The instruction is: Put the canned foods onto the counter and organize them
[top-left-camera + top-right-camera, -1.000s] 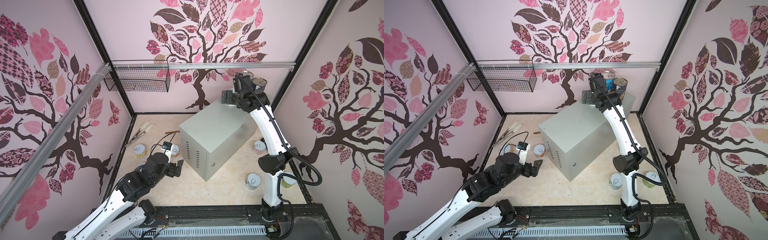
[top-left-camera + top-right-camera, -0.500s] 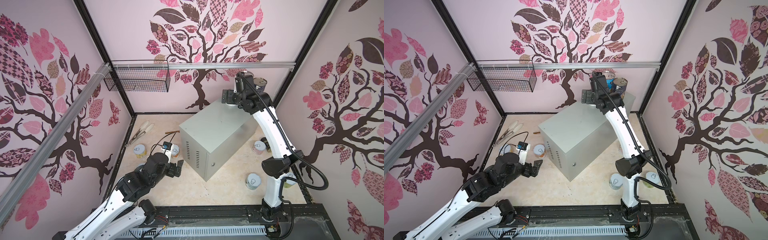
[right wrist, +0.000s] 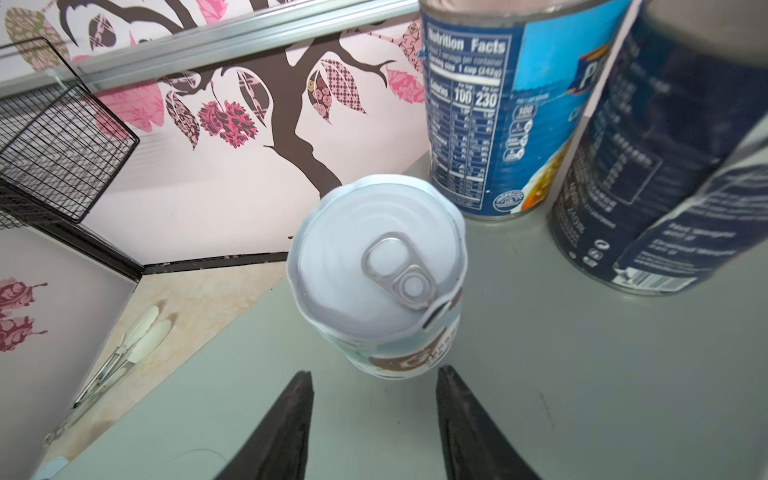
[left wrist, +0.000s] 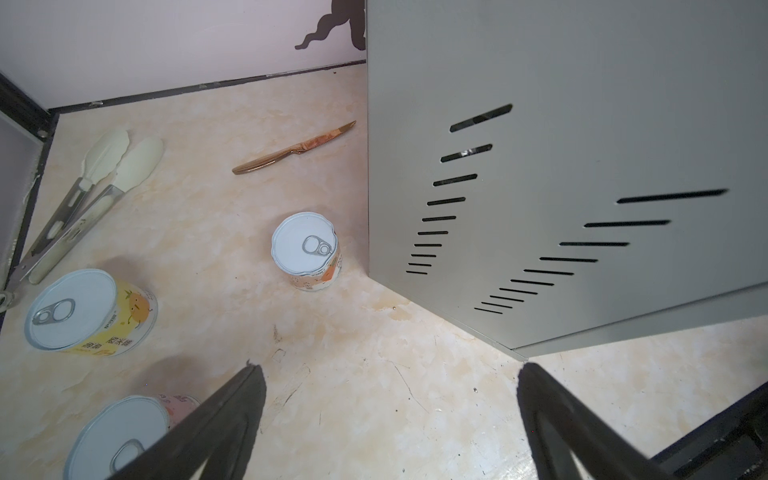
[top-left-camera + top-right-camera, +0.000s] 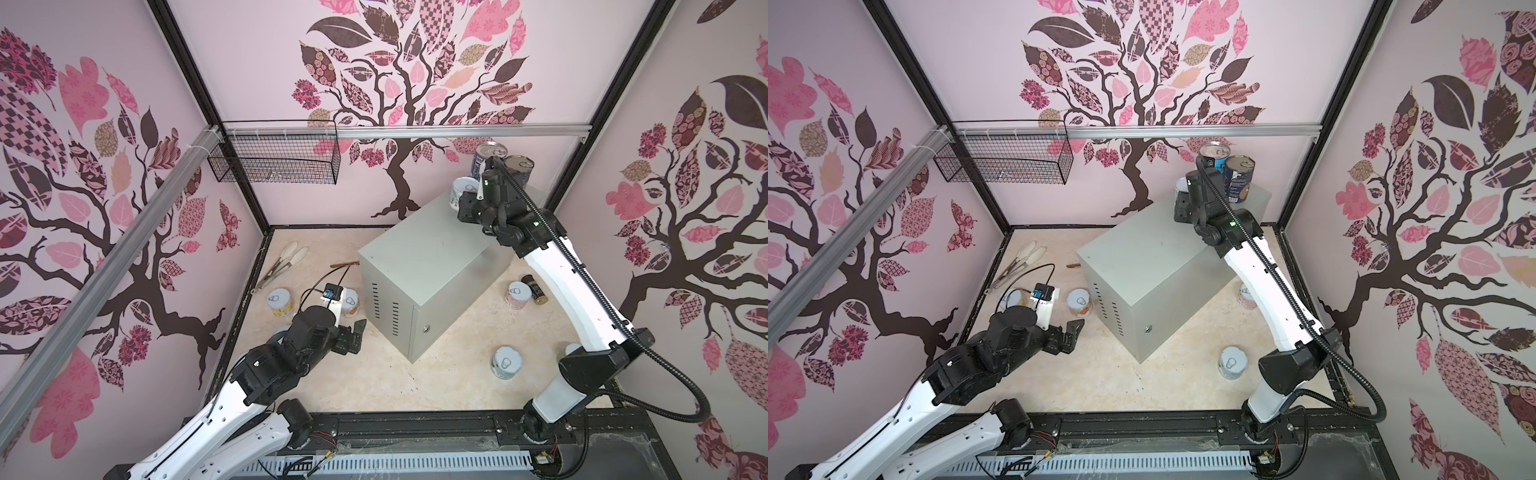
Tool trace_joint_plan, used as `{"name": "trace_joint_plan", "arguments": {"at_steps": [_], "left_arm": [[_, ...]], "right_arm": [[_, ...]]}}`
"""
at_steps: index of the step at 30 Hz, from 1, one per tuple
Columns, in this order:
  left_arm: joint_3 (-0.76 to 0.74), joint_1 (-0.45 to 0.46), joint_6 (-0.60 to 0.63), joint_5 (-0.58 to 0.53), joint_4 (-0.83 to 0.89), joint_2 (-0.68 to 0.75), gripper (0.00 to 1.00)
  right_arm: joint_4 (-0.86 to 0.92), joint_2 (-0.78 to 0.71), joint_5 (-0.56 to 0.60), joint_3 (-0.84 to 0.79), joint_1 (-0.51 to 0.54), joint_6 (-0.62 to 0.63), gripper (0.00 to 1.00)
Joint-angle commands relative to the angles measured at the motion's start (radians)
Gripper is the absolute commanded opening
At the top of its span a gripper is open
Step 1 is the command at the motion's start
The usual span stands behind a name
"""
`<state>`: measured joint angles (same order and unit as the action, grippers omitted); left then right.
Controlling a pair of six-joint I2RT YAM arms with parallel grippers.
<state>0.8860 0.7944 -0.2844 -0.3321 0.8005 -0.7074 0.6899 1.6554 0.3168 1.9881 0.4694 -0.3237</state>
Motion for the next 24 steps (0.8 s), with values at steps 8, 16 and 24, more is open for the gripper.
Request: {"name": "trace_joint_plan", "arguments": {"at_steps": [8,16,24], "left_arm": [[-0.025,-0.001,0.001,-0.01,-0.01,0.009,0.98],[-0.027,-0.001,0.002,-0.012,-0.009,0.007,0.98],[-0.028,-0.001,0.002,-0.018,-0.01,0.004,0.98]], "right_arm": [[-0.055,0.061,-0.016,0.039,0.001,-0.047,0.51],[-0.042,0.12,0.038,0.096,-0.002,-0.036,0.5],[-0.051,0.117,0.049,0.095,-0.003,-0.032,0.52]]}}
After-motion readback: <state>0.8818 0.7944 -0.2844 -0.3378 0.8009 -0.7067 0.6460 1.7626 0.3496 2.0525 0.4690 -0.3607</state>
